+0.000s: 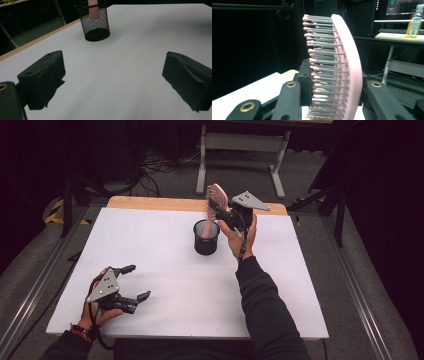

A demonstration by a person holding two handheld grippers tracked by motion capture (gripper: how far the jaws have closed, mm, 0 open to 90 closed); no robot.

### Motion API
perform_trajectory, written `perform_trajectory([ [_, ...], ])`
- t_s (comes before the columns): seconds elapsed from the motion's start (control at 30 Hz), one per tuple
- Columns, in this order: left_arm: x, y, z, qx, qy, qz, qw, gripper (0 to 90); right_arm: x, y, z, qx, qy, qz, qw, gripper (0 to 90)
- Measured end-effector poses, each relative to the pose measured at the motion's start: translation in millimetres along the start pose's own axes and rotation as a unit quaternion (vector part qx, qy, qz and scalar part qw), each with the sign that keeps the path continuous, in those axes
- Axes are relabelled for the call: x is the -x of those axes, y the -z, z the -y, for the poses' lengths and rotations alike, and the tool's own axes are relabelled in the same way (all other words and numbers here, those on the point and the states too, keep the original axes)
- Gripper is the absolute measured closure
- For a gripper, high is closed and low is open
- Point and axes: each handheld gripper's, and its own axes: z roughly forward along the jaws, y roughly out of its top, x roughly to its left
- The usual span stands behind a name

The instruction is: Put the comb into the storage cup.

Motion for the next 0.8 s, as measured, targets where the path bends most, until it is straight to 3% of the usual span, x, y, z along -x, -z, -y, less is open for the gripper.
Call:
perform_trajectory([
  [0.8, 1.0, 1.0, 0.1, 0.003, 0.001, -0.001, 1.0000, 5.2, -1.6, -8.3, 34.8, -0.027, -0.025, -0.009, 0.9993, 63.1],
])
